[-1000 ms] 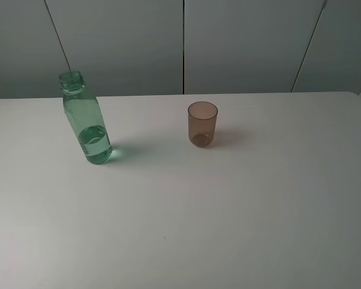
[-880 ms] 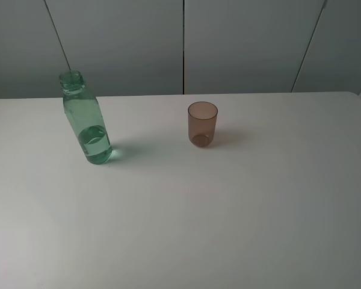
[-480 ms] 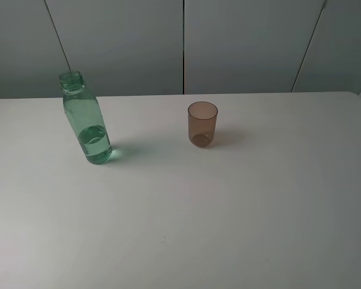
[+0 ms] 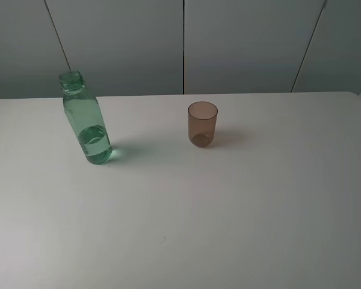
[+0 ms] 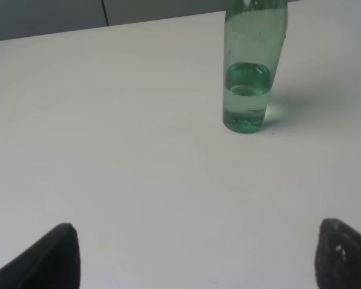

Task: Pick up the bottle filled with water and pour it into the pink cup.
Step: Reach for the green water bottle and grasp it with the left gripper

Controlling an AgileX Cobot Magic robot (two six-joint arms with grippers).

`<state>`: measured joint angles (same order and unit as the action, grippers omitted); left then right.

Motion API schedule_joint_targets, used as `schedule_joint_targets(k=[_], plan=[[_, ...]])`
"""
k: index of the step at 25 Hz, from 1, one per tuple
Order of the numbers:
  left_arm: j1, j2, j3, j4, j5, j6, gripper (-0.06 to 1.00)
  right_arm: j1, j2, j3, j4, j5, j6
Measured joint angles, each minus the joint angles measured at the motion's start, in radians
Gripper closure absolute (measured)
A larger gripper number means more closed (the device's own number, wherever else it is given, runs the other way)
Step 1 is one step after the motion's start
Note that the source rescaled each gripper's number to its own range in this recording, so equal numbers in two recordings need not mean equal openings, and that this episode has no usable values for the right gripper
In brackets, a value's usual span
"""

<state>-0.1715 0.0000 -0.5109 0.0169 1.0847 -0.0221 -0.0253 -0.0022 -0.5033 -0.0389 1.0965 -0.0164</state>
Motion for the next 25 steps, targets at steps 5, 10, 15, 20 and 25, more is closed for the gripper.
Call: schedule_joint_targets(k=[5, 10, 15, 20, 25], plan=[[0.0, 0.0, -0.054, -0.009, -0.015, 0.022, -0.06, 0.0, 0.0, 0.0, 0.0, 0.0, 0.0], [0.0, 0.046, -0.097, -0.023, -0.055, 0.065, -0.06, 0.0, 0.0, 0.0, 0.0, 0.0, 0.0], [0.0, 0.214, -0.103, -0.124, -0.16, 0.145, -0.06, 0.0, 0.0, 0.0, 0.0, 0.0, 0.0], [0.0, 0.402, -0.103, -0.371, -0.346, 0.376, -0.06, 0.0, 0.0, 0.0, 0.0, 0.0, 0.0], [0.0, 0.596, -0.103, -0.547, -0.472, 0.597, -0.06, 0.0, 0.0, 0.0, 0.0, 0.0, 0.0]])
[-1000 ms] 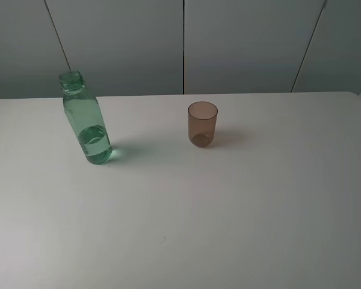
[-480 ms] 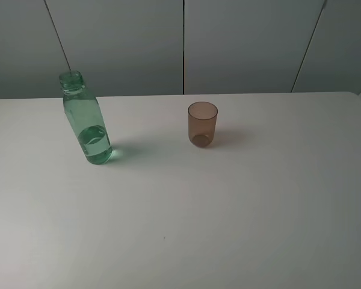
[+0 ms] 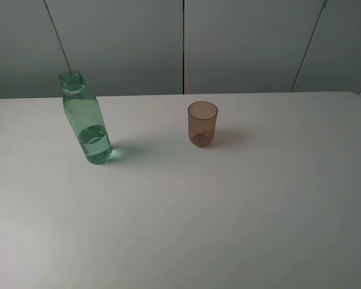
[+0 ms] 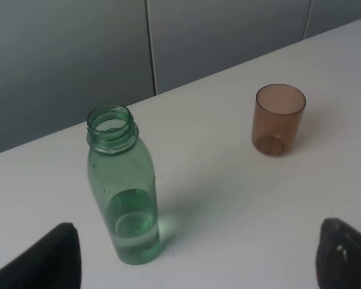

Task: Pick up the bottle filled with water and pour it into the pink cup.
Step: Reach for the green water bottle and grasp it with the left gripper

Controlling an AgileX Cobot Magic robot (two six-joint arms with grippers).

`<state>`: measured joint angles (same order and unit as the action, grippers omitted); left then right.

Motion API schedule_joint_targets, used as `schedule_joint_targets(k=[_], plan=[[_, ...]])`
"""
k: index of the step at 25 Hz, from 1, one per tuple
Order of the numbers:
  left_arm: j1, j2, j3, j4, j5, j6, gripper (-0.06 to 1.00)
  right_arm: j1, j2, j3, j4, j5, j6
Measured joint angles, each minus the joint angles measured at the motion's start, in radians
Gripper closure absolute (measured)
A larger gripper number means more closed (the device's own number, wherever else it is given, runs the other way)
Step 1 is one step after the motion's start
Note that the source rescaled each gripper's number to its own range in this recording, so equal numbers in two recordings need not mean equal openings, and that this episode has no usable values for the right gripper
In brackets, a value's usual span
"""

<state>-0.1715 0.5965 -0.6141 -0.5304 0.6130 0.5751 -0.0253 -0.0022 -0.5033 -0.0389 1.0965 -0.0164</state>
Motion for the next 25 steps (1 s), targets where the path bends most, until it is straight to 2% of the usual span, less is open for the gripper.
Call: schedule_joint_targets(k=[6, 10, 14, 18, 22, 25], plan=[[0.0, 0.159, 0.0, 0.002, -0.127, 0.026, -0.06, 0.0, 0.0, 0.0, 0.0, 0.0, 0.0], [0.0, 0.261, 0.002, -0.045, -0.217, 0.072, -0.06, 0.0, 0.0, 0.0, 0.0, 0.0, 0.0], [-0.009, 0.333, 0.074, -0.051, -0.456, 0.156, -0.06, 0.0, 0.0, 0.0, 0.0, 0.0, 0.0], [-0.086, 0.382, 0.202, -0.067, -0.694, 0.224, -0.06, 0.0, 0.0, 0.0, 0.0, 0.0, 0.0], [-0.199, 0.392, 0.309, -0.075, -0.812, 0.238, -0.06, 0.0, 0.0, 0.0, -0.001, 0.0, 0.0], [-0.253, 0.392, 0.384, -0.075, -0.911, 0.24, -0.06, 0.0, 0.0, 0.0, -0.001, 0.0, 0.0]])
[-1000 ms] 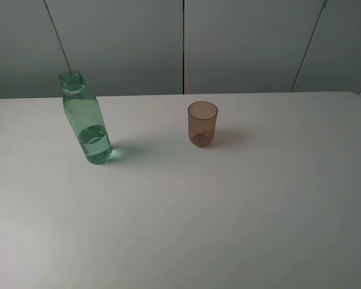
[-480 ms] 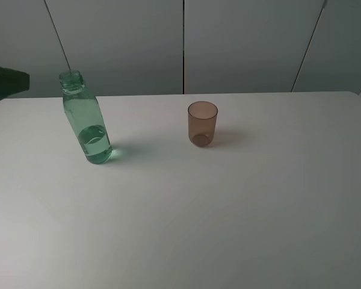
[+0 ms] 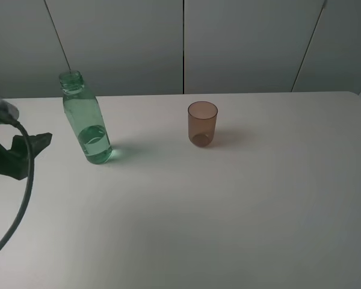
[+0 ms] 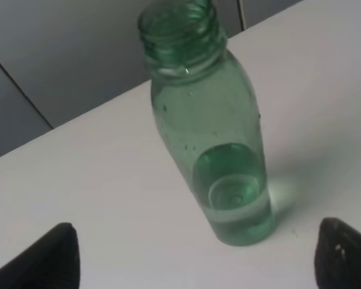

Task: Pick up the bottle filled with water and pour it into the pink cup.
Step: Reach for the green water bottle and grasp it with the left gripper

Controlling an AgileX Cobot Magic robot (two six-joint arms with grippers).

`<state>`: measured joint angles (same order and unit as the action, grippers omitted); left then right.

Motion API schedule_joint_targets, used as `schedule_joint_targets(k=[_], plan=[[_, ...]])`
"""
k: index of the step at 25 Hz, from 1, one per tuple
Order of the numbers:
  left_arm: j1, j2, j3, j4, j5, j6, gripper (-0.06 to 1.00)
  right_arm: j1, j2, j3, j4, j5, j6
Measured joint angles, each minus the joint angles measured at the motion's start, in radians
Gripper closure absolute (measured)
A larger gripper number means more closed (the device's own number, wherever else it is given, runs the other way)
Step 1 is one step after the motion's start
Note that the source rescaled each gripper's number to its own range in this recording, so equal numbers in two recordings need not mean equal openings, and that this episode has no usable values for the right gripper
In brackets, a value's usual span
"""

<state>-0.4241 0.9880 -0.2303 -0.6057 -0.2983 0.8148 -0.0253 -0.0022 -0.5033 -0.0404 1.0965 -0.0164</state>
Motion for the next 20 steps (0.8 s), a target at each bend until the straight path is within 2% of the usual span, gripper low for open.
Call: schedule_joint_targets(k=[5, 10, 15, 20], plan=[[-0.013, 0.053, 0.035, 0.0, -0.179, -0.057, -0.06, 0.0, 0.0, 0.0, 0.0, 0.0, 0.0], [-0.013, 0.238, 0.037, 0.005, -0.317, -0.117, -0.06, 0.0, 0.0, 0.0, 0.0, 0.0, 0.0], [-0.013, 0.372, 0.037, 0.091, -0.441, -0.263, -0.06, 0.0, 0.0, 0.0, 0.0, 0.0, 0.0], [-0.013, 0.451, 0.037, 0.192, -0.471, -0.348, -0.06, 0.0, 0.0, 0.0, 0.0, 0.0, 0.0]])
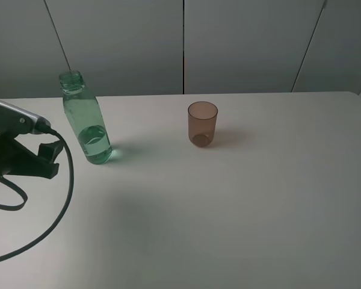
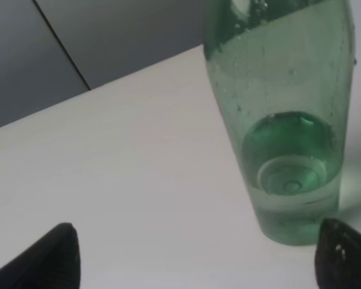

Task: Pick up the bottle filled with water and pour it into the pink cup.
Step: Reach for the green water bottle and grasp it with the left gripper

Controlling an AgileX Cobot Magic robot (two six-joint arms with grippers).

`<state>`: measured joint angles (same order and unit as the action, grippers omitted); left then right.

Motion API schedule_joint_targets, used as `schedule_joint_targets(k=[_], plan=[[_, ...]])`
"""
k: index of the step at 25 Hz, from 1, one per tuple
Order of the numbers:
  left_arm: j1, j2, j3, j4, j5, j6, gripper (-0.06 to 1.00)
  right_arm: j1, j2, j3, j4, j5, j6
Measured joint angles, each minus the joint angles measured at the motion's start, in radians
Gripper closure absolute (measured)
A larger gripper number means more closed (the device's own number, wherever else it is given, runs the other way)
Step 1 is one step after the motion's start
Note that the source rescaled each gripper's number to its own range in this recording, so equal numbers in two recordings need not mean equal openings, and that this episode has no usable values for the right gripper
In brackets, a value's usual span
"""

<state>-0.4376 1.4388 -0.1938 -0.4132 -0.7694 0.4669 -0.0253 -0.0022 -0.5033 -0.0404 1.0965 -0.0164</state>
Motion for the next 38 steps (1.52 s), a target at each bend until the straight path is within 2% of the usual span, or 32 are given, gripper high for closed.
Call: schedule_joint_targets(k=[3, 7, 15, 25, 38], plan=[[0.0, 0.027, 0.0, 0.074, -0.016, -0.043, -0.06, 0.0, 0.0, 0.0, 0.0, 0.0, 0.0], [0.0, 0.053, 0.0, 0.125, -0.05, -0.061, -0.06, 0.0, 0.0, 0.0, 0.0, 0.0, 0.0], [0.0, 0.154, 0.0, 0.14, -0.154, -0.063, -0.06, 0.0, 0.0, 0.0, 0.0, 0.0, 0.002], [0.0, 0.337, -0.002, 0.176, -0.412, -0.109, -0.06, 0.0, 0.0, 0.0, 0.0, 0.0, 0.002], [0.0, 0.488, -0.101, 0.196, -0.441, -0.117, -0.06, 0.0, 0.0, 0.0, 0.0, 0.0, 0.002]])
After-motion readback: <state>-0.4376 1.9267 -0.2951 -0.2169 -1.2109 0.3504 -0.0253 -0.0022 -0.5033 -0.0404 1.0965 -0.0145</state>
